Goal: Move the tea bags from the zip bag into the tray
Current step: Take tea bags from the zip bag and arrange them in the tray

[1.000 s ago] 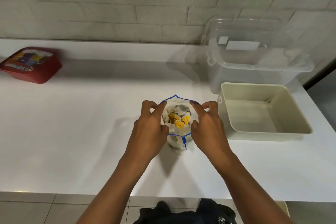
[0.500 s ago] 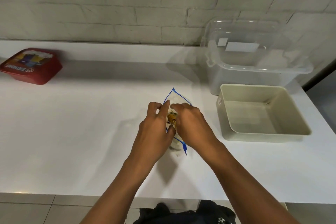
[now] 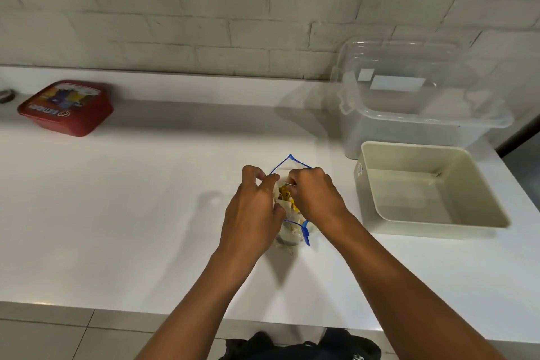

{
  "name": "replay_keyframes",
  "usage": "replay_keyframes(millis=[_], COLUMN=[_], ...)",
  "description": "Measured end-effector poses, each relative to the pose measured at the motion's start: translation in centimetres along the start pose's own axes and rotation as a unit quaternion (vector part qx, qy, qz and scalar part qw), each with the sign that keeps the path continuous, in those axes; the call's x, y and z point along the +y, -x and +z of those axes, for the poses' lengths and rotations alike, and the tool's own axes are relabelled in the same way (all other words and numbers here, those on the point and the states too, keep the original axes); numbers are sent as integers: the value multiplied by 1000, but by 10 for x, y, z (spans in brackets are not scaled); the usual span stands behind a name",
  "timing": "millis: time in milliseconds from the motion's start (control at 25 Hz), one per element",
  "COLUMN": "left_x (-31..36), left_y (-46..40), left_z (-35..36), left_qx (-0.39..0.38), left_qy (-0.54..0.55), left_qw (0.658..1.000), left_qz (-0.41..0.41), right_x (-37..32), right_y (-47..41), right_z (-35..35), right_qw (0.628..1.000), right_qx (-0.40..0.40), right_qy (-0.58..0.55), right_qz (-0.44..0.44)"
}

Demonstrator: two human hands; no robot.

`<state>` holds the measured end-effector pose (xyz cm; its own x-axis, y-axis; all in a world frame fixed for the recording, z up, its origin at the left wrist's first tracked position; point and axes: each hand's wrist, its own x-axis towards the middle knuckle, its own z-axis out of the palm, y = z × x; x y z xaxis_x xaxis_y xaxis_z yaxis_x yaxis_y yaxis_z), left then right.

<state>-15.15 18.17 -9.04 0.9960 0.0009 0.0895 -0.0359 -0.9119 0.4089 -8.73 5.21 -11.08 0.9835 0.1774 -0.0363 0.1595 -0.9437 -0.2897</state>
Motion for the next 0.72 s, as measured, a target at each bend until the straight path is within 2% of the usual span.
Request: replay_keyframes(millis=[200, 360, 520, 640, 720], left_x=[8, 6, 4, 16, 20], left_y=[-7, -10, -11, -12, -14], left_z=[-3, -5, -9, -10, -10], left_qx=[22, 25, 18, 11, 9], left_qy=[-47, -79, -96, -67, -35], left_qw=[999, 997, 995, 997, 999], left_qz=[6, 9, -12, -22, -12], right_x=[7, 16, 18, 14, 13], right_y=[13, 25, 36, 40, 42], right_z=[-24, -30, -37, -41, -43], right_qw=[996, 991, 970, 943, 940], right_qx=[46, 39, 38, 55, 61], right_qy=[-77, -123, -230, -317, -331], right_qz=[-1, 32, 72, 80, 61])
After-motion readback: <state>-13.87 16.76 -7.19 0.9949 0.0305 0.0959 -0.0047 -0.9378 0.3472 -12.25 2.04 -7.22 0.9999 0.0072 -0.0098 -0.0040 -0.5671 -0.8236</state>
